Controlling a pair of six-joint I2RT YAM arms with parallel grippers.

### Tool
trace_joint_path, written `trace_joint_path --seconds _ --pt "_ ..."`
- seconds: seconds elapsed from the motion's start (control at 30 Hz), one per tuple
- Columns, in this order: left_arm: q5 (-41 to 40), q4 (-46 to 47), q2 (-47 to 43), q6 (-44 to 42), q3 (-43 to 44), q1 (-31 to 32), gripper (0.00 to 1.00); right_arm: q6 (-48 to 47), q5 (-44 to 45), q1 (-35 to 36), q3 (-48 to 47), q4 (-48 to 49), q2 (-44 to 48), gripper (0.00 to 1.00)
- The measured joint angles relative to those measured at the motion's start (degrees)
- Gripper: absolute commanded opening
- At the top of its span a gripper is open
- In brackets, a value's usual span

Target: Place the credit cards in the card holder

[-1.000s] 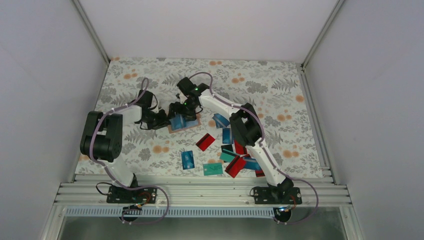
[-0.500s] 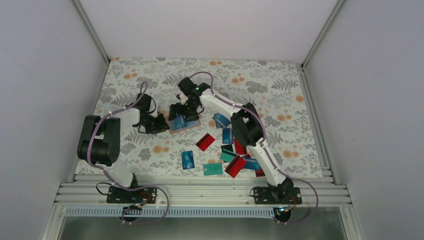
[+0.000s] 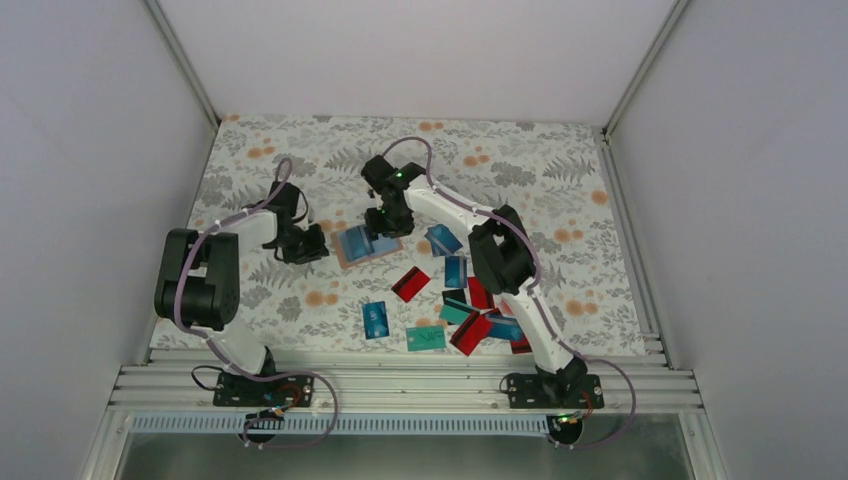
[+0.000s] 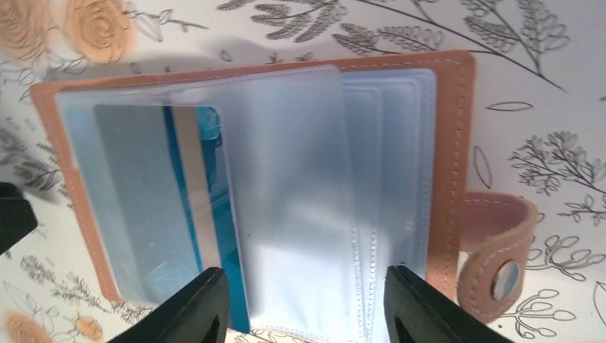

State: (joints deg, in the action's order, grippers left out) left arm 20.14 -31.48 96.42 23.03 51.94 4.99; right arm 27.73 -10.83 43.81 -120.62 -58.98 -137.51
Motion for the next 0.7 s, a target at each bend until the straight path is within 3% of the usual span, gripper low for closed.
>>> trace_joint_path --seconds 0.7 --pt "2.5 1.2 3.8 -1.6 3.5 -0.1 0.2 -2.4 6.6 1.2 -3.0 -0.5 -1.8 0.49"
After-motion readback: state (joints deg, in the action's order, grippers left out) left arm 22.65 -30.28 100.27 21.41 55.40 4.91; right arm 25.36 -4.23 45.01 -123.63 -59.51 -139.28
